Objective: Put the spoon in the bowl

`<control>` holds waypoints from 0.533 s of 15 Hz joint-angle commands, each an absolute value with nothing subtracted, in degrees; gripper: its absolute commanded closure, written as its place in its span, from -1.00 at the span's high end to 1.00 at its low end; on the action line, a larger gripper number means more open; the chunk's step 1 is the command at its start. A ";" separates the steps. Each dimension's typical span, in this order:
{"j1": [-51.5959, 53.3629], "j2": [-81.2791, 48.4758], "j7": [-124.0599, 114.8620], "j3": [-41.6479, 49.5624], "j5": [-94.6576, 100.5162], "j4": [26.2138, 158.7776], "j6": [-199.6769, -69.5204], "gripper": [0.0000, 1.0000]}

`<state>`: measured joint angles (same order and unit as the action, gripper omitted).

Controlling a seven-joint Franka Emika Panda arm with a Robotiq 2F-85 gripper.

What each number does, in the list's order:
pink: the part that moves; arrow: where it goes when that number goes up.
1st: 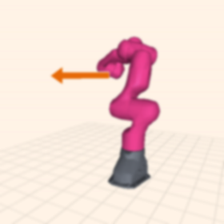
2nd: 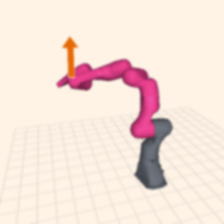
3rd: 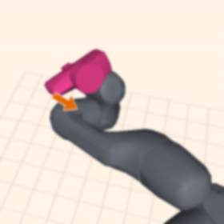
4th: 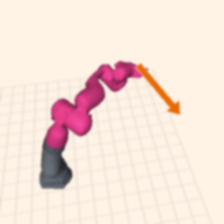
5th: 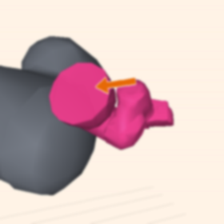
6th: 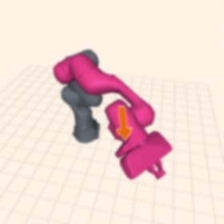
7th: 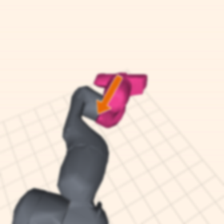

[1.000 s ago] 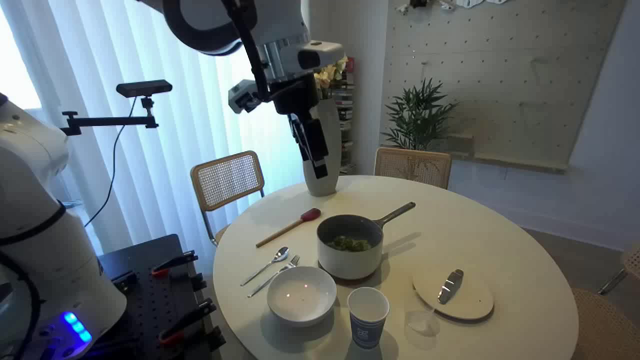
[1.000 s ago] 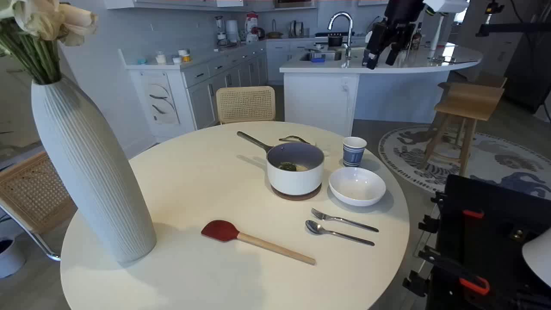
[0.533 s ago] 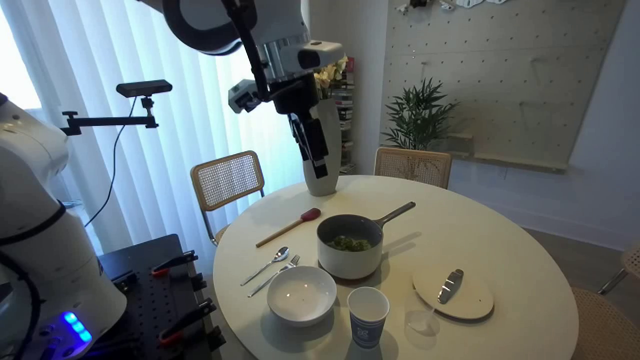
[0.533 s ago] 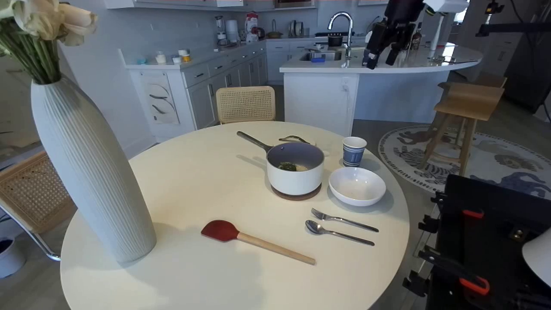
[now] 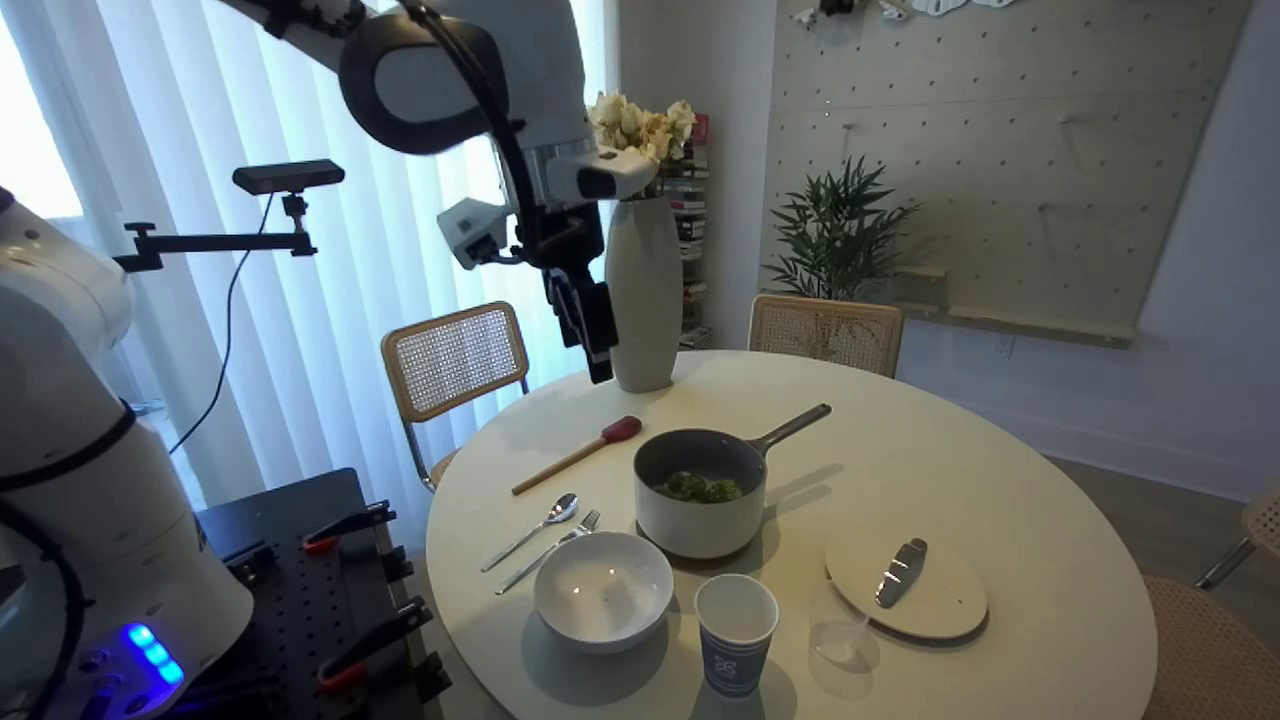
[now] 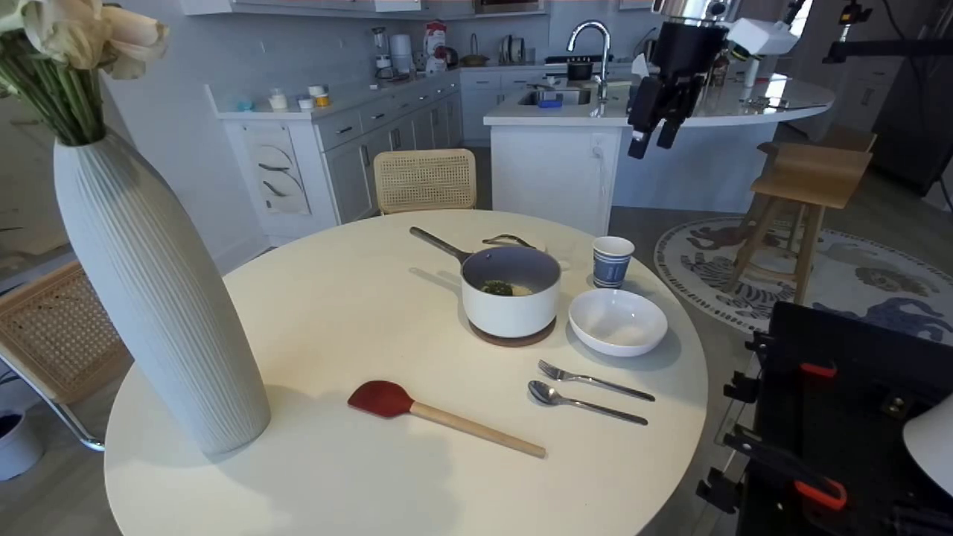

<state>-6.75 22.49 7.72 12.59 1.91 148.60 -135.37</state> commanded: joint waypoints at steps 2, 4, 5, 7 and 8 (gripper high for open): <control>-3.63 23.12 12.14 11.57 -2.28 152.07 -135.59 1.00; -1.94 22.50 13.57 11.22 -3.98 153.00 -135.65 1.00; -1.15 22.09 13.96 10.85 -4.77 153.41 -135.75 1.00; 0.31 21.30 14.68 10.23 -6.17 153.91 -135.58 1.00; 1.00 20.85 14.84 9.81 -6.74 154.32 -136.24 1.00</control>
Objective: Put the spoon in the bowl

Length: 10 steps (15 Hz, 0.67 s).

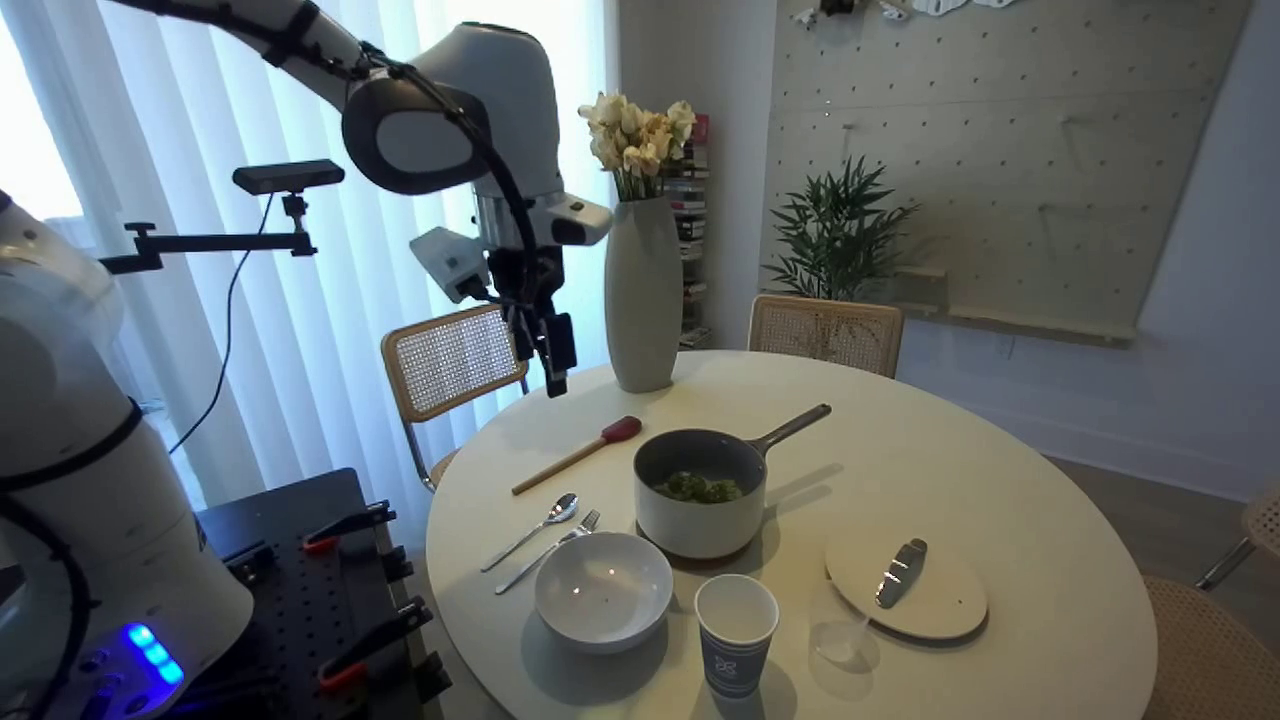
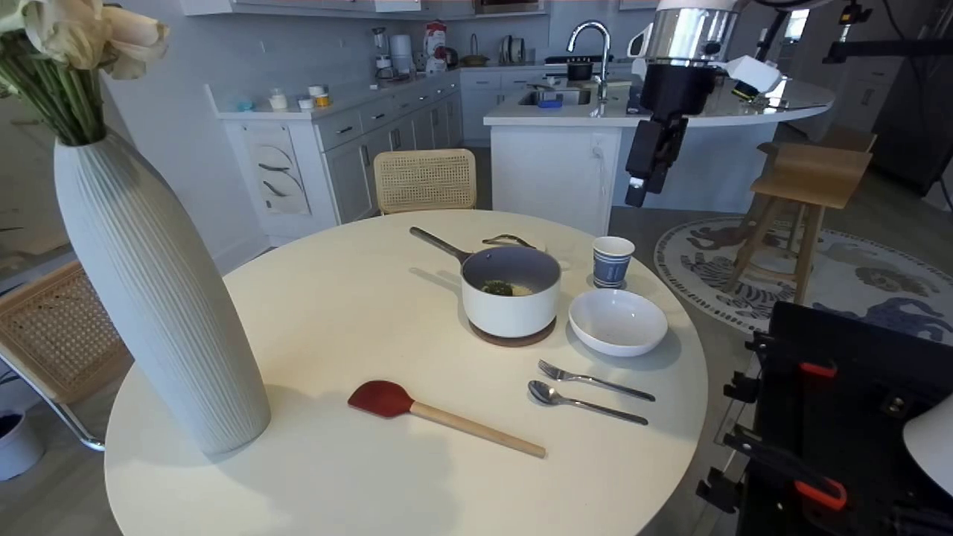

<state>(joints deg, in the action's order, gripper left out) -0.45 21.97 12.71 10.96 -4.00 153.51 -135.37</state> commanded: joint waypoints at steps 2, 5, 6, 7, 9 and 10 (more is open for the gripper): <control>2.28 19.86 15.22 8.86 -7.72 154.73 -136.54 1.00; 3.97 18.04 14.95 6.99 -8.62 155.20 -137.43 1.00; 4.37 17.36 15.09 6.42 -8.78 155.35 -137.79 1.00; 4.82 16.50 14.95 5.76 -8.91 155.47 -138.44 1.00; 5.60 14.56 15.30 4.89 -9.49 155.76 -140.05 1.00; 5.98 13.47 15.64 4.59 -10.01 156.23 -141.59 1.00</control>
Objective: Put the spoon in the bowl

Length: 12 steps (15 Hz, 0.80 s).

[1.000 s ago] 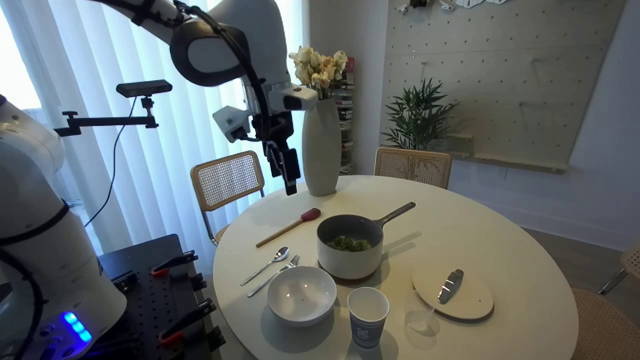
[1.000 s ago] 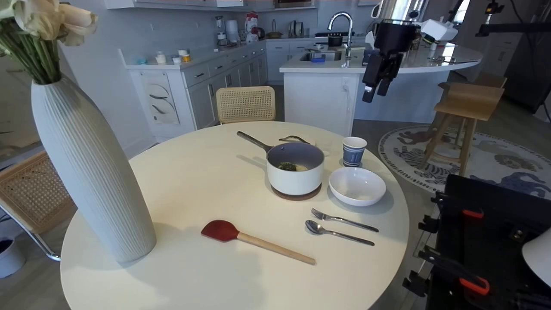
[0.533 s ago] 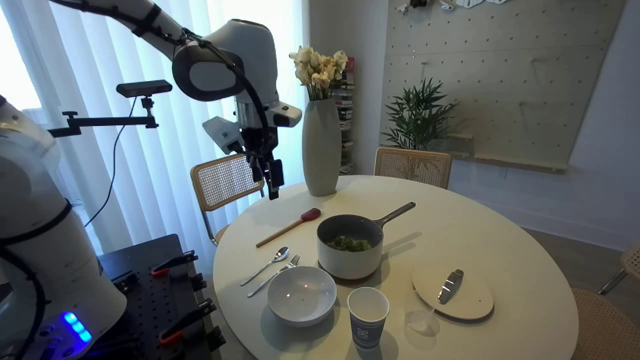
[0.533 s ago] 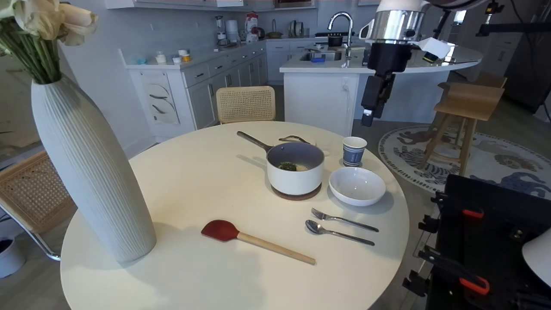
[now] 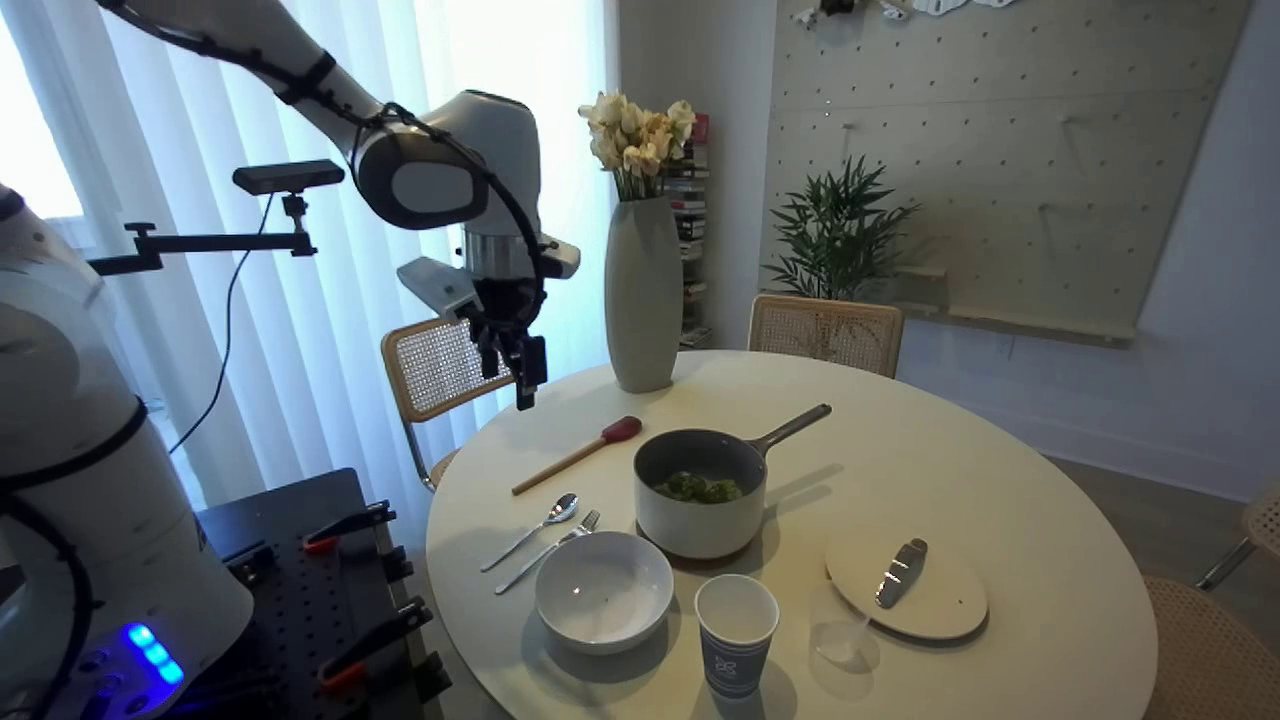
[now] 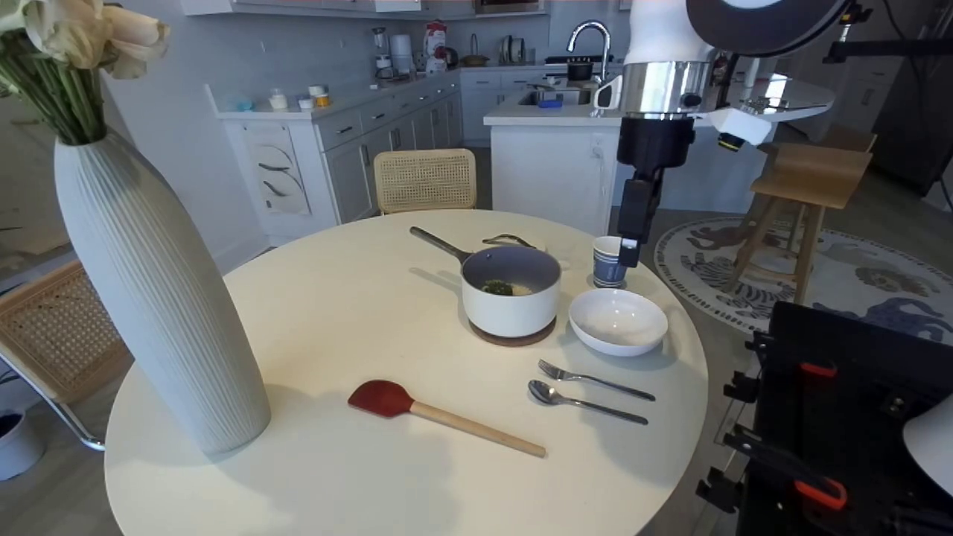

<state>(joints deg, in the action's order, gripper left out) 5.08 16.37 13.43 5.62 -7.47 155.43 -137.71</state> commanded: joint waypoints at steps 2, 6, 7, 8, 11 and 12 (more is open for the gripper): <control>6.78 10.94 17.08 4.23 -11.64 157.20 -145.80 1.00; 8.35 5.39 23.81 4.08 -17.91 157.32 -151.92 1.00; 8.47 3.83 25.92 3.85 -19.94 156.96 -152.93 1.00; 8.55 2.23 28.16 3.53 -22.07 156.57 -153.76 1.00; 7.59 -2.32 33.48 1.50 -26.53 155.12 -155.55 1.00; 7.15 -4.08 34.38 0.52 -27.11 154.64 -156.82 1.00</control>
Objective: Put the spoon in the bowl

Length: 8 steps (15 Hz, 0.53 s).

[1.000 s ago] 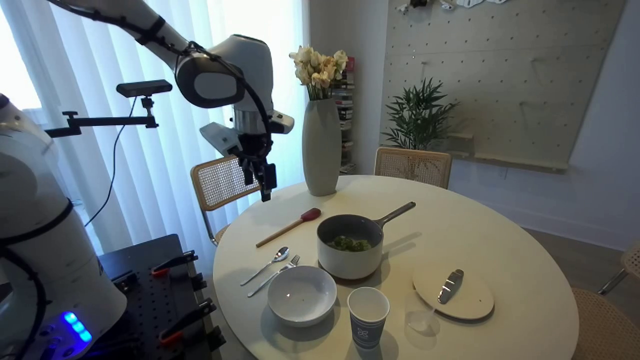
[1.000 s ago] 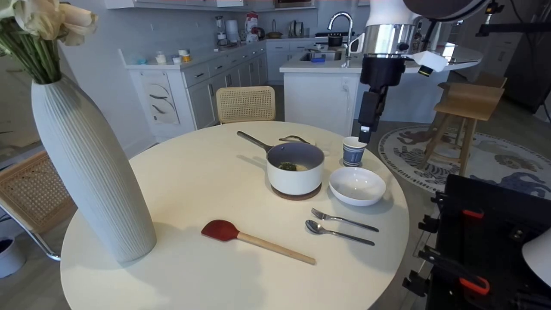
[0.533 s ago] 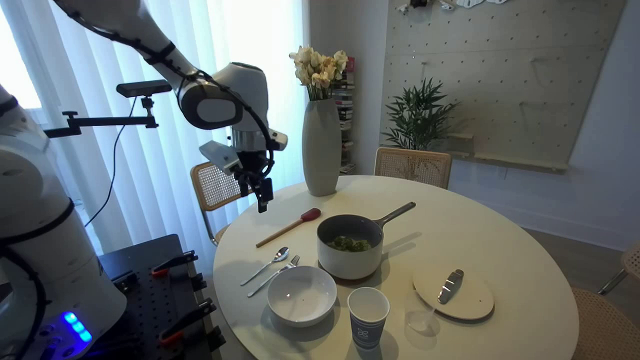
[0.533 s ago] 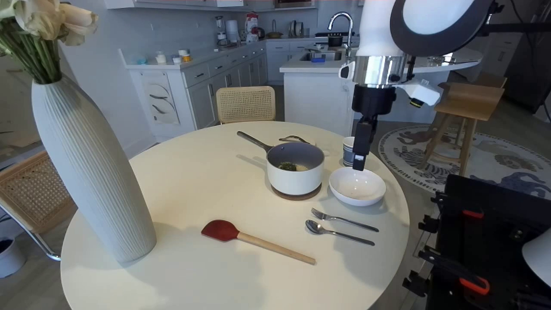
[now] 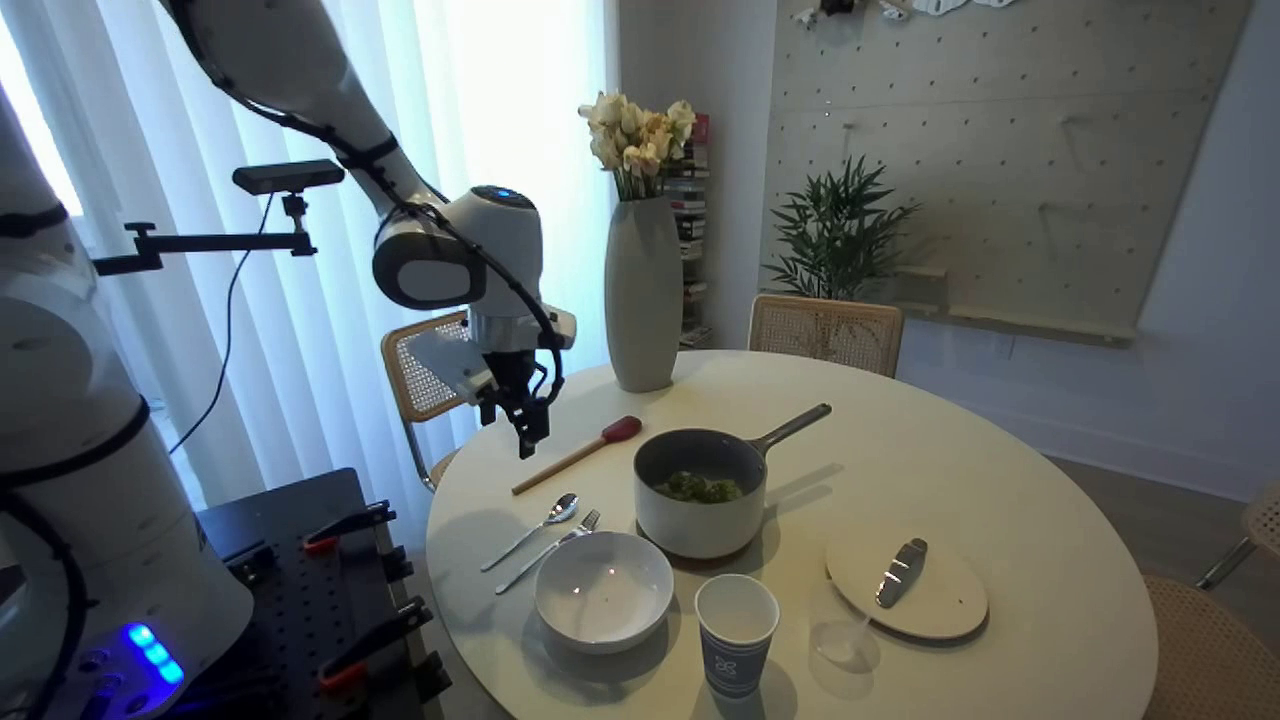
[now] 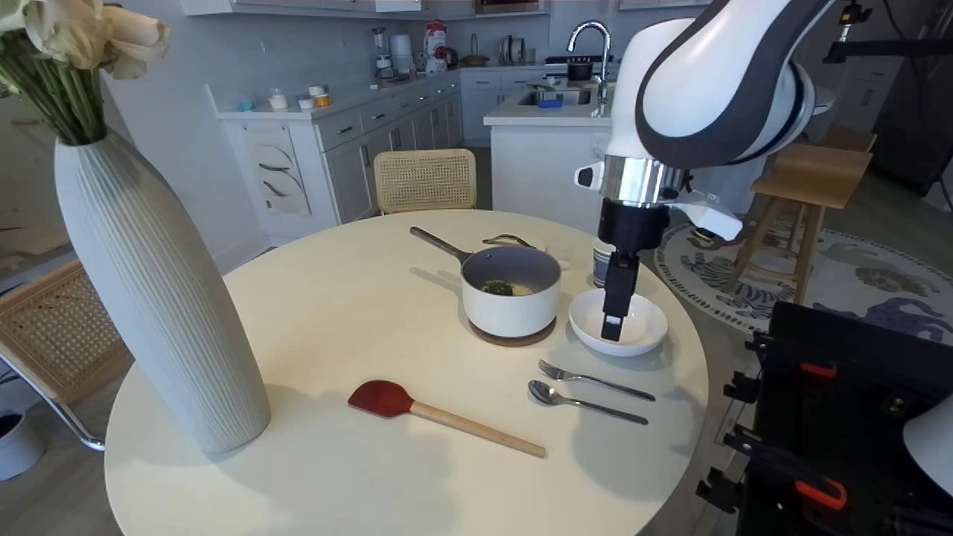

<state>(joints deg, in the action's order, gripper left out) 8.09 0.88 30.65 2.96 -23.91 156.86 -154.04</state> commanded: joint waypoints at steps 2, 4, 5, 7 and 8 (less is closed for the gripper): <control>6.16 -7.23 34.47 -1.63 -26.74 153.88 -160.01 1.00; 5.04 -10.31 32.45 -3.97 -24.69 153.16 -163.67 1.00; 4.51 -12.00 31.49 -5.11 -23.57 153.08 -166.19 1.00; 3.27 -15.53 29.43 -7.27 -20.74 153.02 -171.80 1.00; 2.75 -17.38 27.80 -7.81 -18.24 152.99 -174.46 1.00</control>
